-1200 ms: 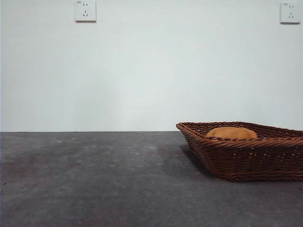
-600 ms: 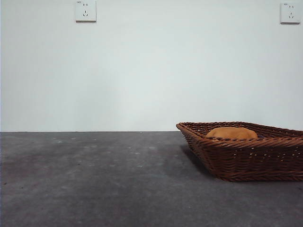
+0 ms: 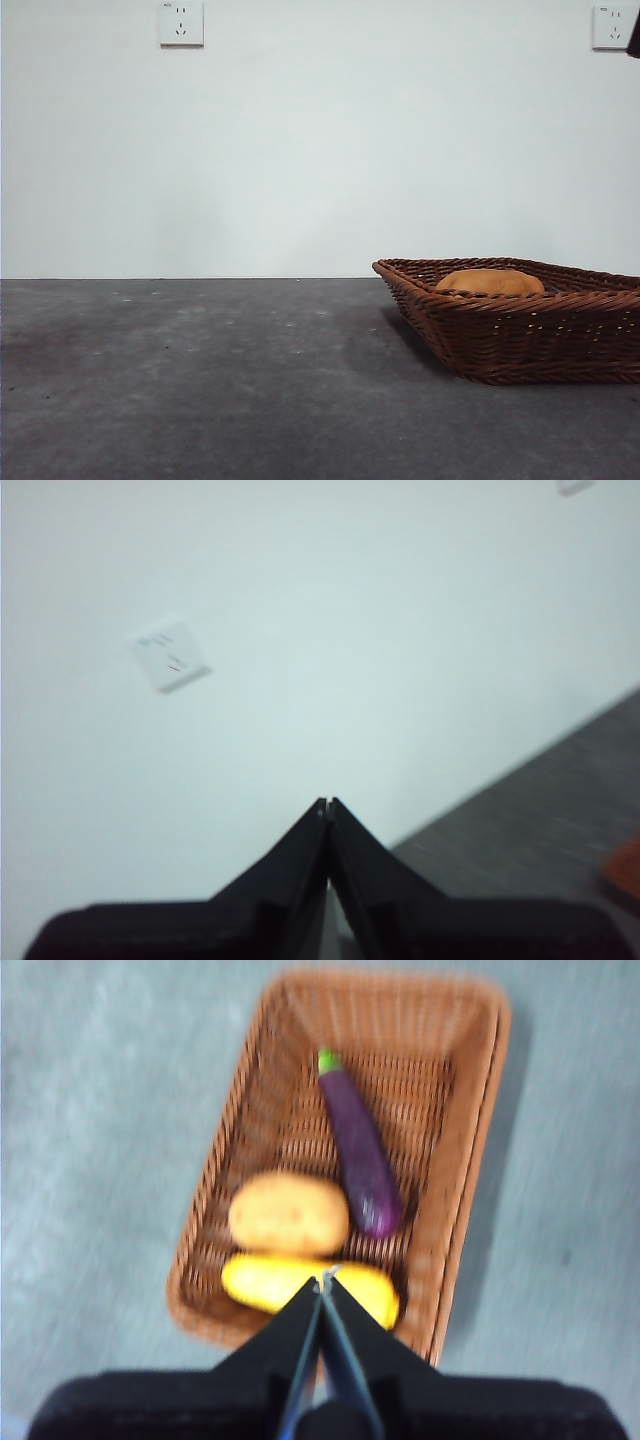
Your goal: Help me put the vegetables on the table into the basket
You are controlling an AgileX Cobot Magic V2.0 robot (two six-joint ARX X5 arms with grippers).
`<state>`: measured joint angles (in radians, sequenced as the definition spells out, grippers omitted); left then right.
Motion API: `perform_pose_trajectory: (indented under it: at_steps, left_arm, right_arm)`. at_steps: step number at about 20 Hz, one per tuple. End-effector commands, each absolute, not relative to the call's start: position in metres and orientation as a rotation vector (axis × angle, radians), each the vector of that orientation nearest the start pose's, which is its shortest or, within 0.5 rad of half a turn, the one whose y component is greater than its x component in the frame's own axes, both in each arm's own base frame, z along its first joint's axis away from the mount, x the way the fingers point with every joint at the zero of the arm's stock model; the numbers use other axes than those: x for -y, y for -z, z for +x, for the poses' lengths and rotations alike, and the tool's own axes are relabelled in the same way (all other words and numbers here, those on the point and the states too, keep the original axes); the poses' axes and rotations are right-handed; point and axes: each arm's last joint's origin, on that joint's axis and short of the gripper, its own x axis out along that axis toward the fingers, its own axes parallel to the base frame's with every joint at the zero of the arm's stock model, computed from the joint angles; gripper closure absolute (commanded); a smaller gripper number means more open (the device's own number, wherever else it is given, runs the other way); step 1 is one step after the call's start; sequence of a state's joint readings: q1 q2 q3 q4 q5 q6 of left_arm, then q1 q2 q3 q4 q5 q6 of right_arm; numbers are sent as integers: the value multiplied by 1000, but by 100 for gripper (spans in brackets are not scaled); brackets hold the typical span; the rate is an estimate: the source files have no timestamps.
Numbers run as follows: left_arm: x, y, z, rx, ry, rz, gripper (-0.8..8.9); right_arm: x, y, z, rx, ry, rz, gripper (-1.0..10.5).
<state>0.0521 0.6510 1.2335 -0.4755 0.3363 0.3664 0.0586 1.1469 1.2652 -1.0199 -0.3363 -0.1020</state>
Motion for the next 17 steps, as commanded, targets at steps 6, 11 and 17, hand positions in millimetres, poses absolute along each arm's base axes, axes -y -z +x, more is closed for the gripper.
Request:
perform_pose_trajectory:
  at_steps: [6, 11, 17]
  left_arm:
    - [-2, -281, 101, 66, 205, 295, 817]
    - [-3, -200, 100, -6, 144, 180, 817]
    - [-4, -157, 97, -82, 106, 91, 817]
  right_arm:
    - [-22, -365, 214, -774, -412, 7, 946]
    - [-22, -365, 214, -772, -412, 7, 945]
    - [-22, -365, 214, -772, -412, 7, 946]
